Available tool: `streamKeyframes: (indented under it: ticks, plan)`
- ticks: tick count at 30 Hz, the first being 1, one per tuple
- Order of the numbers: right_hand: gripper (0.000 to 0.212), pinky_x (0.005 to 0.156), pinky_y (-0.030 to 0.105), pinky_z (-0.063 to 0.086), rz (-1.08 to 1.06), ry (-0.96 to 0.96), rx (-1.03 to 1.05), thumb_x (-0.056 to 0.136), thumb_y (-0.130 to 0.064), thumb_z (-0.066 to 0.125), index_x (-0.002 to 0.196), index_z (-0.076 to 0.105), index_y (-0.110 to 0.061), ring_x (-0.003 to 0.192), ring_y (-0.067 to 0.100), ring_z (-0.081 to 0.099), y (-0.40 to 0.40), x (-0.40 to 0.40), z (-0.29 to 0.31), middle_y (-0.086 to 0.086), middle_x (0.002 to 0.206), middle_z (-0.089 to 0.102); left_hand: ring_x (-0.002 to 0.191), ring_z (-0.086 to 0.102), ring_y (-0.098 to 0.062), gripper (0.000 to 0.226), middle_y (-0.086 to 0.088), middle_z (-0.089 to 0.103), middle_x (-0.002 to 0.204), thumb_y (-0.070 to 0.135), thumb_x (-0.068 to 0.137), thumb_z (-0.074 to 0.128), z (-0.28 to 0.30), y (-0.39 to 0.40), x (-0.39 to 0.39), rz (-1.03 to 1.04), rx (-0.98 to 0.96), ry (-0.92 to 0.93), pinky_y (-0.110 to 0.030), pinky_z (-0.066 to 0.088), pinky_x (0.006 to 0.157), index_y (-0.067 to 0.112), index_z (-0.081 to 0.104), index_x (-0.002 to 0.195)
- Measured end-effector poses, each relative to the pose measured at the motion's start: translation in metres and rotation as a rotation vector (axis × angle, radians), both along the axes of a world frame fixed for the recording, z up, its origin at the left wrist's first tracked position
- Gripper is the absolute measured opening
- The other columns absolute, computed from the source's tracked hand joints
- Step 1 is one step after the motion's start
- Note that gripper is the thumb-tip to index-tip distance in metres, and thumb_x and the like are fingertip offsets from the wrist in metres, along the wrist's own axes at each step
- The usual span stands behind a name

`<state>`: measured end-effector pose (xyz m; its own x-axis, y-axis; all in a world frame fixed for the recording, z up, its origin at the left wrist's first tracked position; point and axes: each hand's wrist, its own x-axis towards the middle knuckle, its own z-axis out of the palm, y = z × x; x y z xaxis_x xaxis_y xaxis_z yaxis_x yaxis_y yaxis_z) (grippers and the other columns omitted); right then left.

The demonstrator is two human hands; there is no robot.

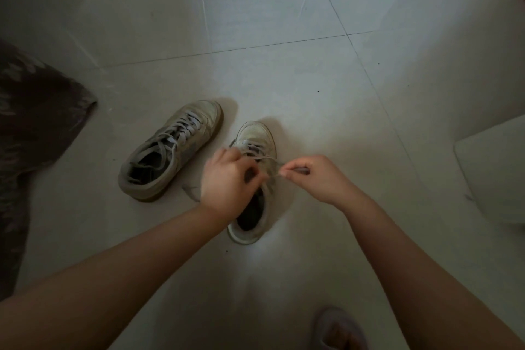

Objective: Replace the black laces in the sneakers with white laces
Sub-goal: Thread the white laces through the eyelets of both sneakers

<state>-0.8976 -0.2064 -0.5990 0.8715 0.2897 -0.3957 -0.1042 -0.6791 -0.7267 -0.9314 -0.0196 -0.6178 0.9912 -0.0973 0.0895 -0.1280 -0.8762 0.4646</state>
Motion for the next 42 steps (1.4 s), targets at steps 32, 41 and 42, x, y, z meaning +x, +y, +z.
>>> streamKeyframes:
  ticks: [32,41,42]
  plan:
    - [0.043,0.084,0.025,0.048,-0.266,0.052,-0.010,0.080,-0.038,0.069,0.117,0.057,-0.018,0.099,0.012,0.059,0.030,-0.012,-0.037,0.002,0.115,0.059,0.081,0.048,-0.018,0.010,-0.003,0.045,0.092,0.007,0.084,0.062,-0.009,-0.013,0.016,0.083,-0.317,0.263,-0.014,0.029,0.064,0.004,0.070,0.086]
    - [0.019,0.076,0.028,0.047,-0.351,-0.024,0.010,0.082,-0.030,0.067,0.099,0.061,-0.023,0.081,0.012,0.056,0.022,-0.016,-0.034,-0.001,0.097,0.061,0.069,0.062,-0.013,0.029,-0.004,0.065,0.067,0.007,0.099,0.031,0.017,0.035,0.037,0.662,-1.545,0.713,-0.035,0.050,0.081,0.009,0.047,0.075]
    - [0.018,0.077,0.030,0.048,-0.352,-0.035,0.002,0.081,-0.031,0.068,0.097,0.060,-0.025,0.079,0.011,0.055,0.023,-0.015,-0.034,-0.003,0.096,0.061,0.058,0.058,-0.011,0.032,-0.002,0.058,0.058,0.008,0.098,0.031,0.013,0.047,0.038,0.751,-1.567,0.724,-0.035,0.049,0.076,0.011,0.046,0.071]
